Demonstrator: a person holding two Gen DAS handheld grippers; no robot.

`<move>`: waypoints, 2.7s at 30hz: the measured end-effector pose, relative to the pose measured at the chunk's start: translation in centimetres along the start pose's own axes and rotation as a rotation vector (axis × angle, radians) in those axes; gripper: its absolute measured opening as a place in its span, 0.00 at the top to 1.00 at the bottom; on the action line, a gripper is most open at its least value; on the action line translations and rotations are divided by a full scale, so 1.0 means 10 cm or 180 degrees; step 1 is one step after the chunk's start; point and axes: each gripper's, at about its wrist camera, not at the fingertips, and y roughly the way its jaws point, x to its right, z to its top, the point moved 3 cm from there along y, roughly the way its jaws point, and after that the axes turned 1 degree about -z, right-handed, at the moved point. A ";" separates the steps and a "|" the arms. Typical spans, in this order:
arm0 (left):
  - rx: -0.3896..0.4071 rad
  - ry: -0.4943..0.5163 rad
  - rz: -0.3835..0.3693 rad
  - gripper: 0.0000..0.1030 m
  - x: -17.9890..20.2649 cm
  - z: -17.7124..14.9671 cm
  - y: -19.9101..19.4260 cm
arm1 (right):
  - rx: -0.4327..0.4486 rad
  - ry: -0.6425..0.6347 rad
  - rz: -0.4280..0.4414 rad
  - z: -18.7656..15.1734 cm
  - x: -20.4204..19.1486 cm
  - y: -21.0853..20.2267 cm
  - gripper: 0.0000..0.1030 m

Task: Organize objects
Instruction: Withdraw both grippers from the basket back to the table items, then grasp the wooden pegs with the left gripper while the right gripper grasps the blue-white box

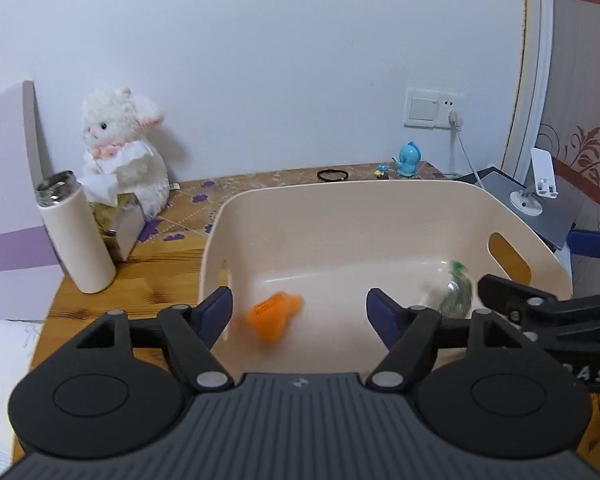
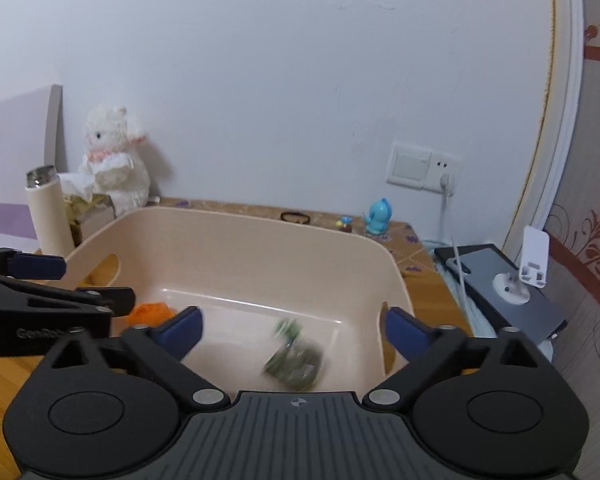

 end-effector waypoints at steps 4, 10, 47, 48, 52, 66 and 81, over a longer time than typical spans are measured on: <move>0.0046 -0.0014 0.0077 0.24 -0.06 -0.07 -0.19 | -0.0012 -0.0018 -0.0013 -0.06 -0.02 -0.18 0.00; -0.0001 -0.0094 0.0140 0.23 -0.19 -0.29 -0.38 | -0.0077 -0.0069 0.0015 -0.24 -0.13 -0.37 0.00; -0.0699 -0.0009 -0.0090 0.10 -0.06 -1.47 -0.05 | -0.0871 -0.0150 0.0568 -1.33 -0.39 -0.09 0.00; -0.0736 -0.0048 -0.0037 0.05 -0.09 -1.47 -0.01 | -0.0867 -0.0133 0.0583 -1.32 -0.38 -0.08 0.00; -0.0761 -0.0137 0.0064 0.00 -0.16 -1.46 0.05 | -0.0955 -0.0140 0.0504 -1.34 -0.37 0.04 0.00; -0.0562 0.0040 -0.0182 0.01 -0.20 -1.50 -0.01 | -0.0868 -0.0388 0.0740 -1.36 -0.58 -0.05 0.00; -0.0412 0.0192 -0.0499 0.72 -0.04 -1.37 0.01 | -0.0667 -0.0394 0.0971 -1.30 -0.76 -0.06 0.49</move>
